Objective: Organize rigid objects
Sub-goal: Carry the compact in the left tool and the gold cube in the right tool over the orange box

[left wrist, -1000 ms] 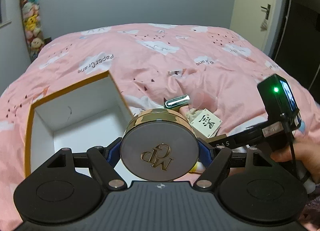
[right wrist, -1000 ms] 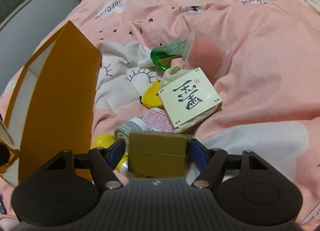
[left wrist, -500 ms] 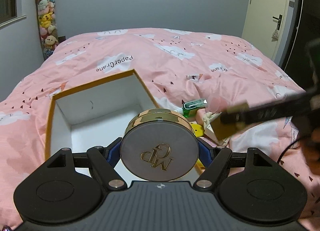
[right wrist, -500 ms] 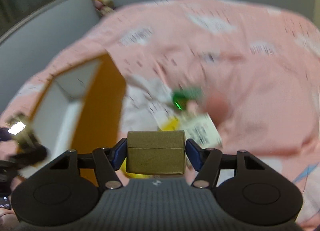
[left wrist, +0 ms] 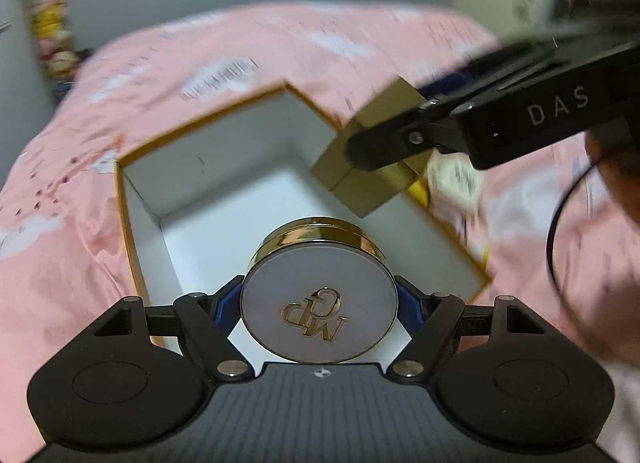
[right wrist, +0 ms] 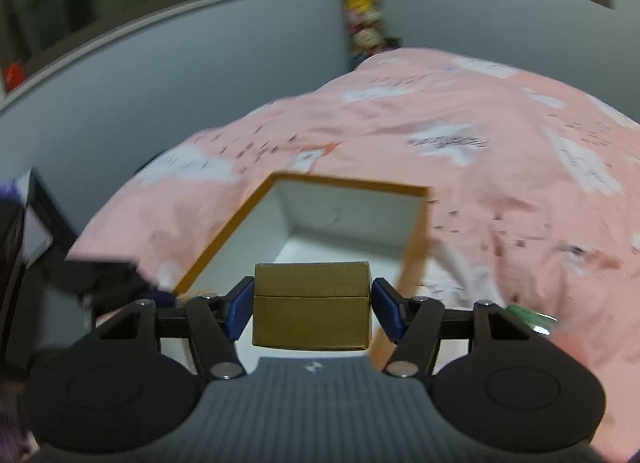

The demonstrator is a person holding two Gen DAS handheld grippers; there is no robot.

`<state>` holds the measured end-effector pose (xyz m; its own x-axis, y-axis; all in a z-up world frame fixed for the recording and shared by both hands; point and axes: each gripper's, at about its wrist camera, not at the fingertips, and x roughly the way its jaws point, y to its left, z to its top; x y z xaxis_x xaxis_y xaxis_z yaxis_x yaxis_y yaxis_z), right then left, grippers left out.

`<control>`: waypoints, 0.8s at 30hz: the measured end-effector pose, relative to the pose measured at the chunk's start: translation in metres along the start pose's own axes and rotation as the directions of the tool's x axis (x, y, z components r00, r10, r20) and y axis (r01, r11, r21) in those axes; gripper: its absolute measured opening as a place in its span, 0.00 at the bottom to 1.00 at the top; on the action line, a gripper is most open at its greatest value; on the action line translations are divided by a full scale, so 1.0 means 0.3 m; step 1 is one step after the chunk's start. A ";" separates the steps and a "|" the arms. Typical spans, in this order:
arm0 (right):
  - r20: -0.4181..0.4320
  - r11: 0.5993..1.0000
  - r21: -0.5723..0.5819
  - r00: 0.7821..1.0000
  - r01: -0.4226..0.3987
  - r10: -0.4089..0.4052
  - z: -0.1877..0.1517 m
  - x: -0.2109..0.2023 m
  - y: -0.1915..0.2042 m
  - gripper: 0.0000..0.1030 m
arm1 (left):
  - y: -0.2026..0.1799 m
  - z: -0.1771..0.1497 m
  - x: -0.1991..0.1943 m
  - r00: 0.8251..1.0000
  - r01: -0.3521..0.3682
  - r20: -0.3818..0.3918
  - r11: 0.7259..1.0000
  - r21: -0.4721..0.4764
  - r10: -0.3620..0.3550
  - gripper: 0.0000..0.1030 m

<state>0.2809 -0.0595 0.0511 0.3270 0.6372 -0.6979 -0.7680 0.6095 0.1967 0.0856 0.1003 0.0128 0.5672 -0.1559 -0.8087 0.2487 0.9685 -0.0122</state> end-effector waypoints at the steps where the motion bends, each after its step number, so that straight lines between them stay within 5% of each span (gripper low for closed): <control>1: -0.023 1.000 -0.015 1.000 -0.013 0.013 0.007 0.024 0.011 0.61 | 0.012 0.004 0.015 0.999 0.016 -0.042 0.999 0.050 -0.014 0.85; 9: -0.172 0.989 -0.132 0.984 -0.072 0.049 0.013 0.175 0.059 0.61 | 0.045 0.011 0.120 0.973 0.106 -0.229 0.906 0.410 -0.011 0.85; 18: -0.301 0.975 -0.196 0.953 -0.107 0.044 -0.028 0.291 0.078 0.61 | 0.020 0.008 0.226 0.932 0.251 -0.360 0.786 0.565 -0.039 0.85; 24: -0.334 0.972 -0.205 0.942 -0.117 0.043 -0.057 0.318 0.083 0.61 | 0.049 0.041 0.309 0.876 0.379 -0.467 0.773 0.510 -0.121 0.85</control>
<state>0.2837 0.0084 -0.0222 0.0911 0.4687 -0.8787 -0.8976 0.4207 0.1313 0.1514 0.0978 -0.0553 0.1004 -0.1636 -0.9814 0.8069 0.5904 -0.0159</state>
